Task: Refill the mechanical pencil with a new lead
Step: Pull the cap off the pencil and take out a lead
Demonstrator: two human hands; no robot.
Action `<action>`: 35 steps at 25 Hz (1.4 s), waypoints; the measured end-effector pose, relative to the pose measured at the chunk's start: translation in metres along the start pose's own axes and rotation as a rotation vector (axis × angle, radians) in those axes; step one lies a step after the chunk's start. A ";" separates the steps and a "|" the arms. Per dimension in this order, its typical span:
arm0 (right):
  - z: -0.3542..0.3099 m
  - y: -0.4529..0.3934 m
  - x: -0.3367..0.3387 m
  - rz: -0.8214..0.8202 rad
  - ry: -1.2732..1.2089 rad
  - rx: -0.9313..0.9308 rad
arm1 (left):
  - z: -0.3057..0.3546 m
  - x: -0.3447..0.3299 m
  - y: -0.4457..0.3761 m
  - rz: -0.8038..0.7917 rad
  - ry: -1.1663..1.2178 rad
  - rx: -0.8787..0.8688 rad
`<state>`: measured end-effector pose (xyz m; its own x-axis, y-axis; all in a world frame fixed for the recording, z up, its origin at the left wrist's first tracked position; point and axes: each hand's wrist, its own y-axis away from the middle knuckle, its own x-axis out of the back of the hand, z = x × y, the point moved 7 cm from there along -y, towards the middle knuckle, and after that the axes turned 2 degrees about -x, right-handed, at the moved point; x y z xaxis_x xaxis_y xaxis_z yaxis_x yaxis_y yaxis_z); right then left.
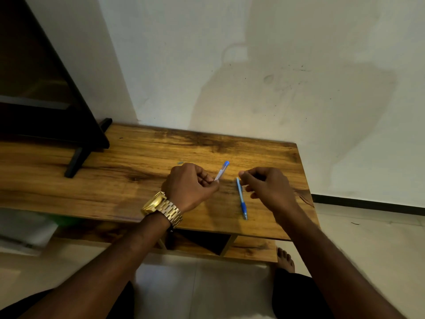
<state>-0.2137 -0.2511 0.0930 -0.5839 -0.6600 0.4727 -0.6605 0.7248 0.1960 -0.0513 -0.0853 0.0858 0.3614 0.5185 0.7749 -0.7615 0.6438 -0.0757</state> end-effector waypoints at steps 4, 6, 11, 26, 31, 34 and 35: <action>-0.013 0.006 -0.033 -0.111 -0.258 -0.064 | 0.017 0.023 0.017 0.055 -0.029 -0.109; -0.017 0.006 -0.040 -0.106 -0.265 -0.044 | 0.019 0.025 0.021 0.040 -0.076 -0.157; -0.026 0.013 -0.045 -0.150 -0.022 0.111 | 0.003 0.029 0.007 -0.088 0.302 -0.100; -0.037 0.027 -0.036 -0.124 0.249 0.361 | 0.017 0.019 -0.006 -0.159 0.324 -0.202; -0.027 0.022 -0.025 -0.118 0.347 0.320 | 0.003 0.017 -0.018 -0.062 0.484 -0.007; -0.020 0.015 -0.003 -0.019 0.282 0.227 | -0.015 0.022 -0.027 -0.018 0.270 0.032; -0.019 0.014 0.005 0.023 0.217 0.197 | -0.018 0.017 -0.026 -0.055 0.143 0.013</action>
<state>-0.2170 -0.2406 0.1141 -0.4991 -0.5707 0.6521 -0.7396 0.6727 0.0225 -0.0153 -0.0832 0.0897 0.4747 0.5580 0.6807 -0.7449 0.6667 -0.0270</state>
